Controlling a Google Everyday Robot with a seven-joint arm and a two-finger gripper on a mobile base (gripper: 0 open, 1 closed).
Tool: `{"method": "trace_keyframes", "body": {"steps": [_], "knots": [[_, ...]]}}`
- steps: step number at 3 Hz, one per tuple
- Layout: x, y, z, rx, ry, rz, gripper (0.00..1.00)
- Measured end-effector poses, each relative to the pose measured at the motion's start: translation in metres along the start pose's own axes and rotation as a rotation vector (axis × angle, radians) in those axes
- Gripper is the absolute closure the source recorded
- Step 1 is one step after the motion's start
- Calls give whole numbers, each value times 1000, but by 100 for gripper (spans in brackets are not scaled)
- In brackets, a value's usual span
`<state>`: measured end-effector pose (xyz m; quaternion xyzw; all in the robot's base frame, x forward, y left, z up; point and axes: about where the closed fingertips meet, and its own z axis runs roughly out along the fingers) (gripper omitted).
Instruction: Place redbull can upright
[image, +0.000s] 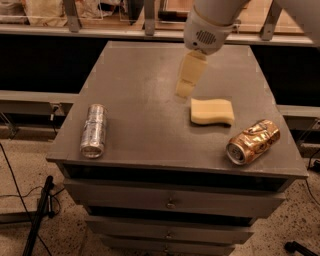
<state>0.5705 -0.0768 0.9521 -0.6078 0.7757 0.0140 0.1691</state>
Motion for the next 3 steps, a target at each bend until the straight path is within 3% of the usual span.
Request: {"method": "trace_keyframes", "body": {"steps": [2, 3], "knots": [[-27, -3, 14, 2, -8, 5, 0], [-58, 17, 22, 21, 0, 72, 0]]}}
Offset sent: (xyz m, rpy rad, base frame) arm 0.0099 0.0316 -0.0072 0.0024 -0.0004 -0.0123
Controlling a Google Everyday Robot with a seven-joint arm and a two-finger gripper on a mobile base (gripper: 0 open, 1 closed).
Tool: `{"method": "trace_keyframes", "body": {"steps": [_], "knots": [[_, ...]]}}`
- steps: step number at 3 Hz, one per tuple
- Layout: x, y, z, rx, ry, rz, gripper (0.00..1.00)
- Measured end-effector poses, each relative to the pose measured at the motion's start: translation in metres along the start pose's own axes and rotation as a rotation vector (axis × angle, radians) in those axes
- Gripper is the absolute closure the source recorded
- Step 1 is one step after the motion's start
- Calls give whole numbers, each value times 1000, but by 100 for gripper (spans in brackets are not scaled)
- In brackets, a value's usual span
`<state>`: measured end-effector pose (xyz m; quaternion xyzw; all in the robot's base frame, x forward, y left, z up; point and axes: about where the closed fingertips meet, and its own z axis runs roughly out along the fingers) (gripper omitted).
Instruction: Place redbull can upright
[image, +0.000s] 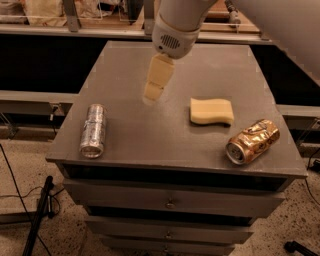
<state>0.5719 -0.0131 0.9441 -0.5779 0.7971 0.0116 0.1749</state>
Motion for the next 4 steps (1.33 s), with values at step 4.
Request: {"method": "trace_keyframes", "body": {"steps": [4], "knots": [[-89, 13, 66, 26, 222, 460, 0]]}}
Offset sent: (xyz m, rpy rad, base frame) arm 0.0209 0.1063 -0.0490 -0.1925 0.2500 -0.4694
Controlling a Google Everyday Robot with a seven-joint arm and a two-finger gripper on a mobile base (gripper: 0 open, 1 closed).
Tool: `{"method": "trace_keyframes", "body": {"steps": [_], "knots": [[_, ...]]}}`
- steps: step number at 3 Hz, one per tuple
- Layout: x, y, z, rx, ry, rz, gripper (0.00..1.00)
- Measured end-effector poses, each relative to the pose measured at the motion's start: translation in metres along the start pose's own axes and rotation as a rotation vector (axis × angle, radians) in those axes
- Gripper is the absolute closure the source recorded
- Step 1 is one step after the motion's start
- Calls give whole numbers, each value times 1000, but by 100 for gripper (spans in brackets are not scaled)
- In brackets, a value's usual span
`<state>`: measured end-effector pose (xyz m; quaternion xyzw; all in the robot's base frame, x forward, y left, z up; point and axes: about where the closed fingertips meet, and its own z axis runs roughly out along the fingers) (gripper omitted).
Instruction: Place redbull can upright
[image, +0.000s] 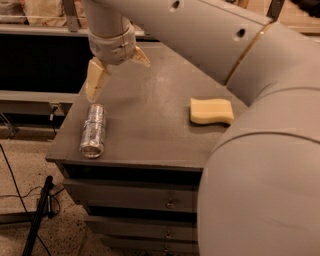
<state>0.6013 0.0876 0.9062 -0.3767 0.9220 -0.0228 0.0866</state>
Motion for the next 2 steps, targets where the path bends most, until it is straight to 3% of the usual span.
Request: {"method": "trace_keyframes", "body": {"steps": [1, 2], "knots": [[-7, 2, 2, 4, -17, 0, 0], [-6, 16, 6, 24, 13, 21, 0]]}}
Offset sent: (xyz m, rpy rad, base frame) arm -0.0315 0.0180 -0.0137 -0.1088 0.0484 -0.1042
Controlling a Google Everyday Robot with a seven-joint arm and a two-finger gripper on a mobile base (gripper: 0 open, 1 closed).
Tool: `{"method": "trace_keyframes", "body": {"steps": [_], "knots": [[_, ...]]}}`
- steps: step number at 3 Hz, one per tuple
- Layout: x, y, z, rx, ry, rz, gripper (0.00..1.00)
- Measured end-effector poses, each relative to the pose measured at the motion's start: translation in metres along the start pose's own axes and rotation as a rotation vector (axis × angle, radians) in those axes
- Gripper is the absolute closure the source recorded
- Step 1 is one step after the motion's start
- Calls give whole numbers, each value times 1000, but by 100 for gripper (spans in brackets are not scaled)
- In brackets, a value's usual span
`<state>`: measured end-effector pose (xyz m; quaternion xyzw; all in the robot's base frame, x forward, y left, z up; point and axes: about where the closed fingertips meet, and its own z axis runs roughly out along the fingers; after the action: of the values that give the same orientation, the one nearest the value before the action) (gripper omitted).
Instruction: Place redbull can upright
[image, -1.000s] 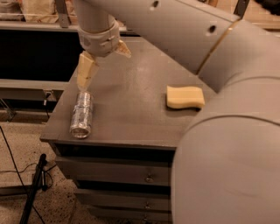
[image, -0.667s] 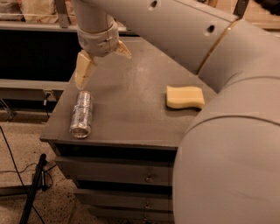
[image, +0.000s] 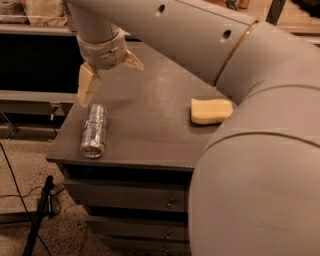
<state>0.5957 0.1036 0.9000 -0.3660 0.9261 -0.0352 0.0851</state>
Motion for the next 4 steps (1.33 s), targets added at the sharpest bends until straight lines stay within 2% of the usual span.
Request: {"method": "trace_keyframes", "body": {"steps": [2, 3, 4], "knots": [[19, 30, 1, -29, 65, 136, 0], [13, 33, 2, -38, 44, 151, 0], [-3, 31, 10, -115, 13, 215, 0]]}}
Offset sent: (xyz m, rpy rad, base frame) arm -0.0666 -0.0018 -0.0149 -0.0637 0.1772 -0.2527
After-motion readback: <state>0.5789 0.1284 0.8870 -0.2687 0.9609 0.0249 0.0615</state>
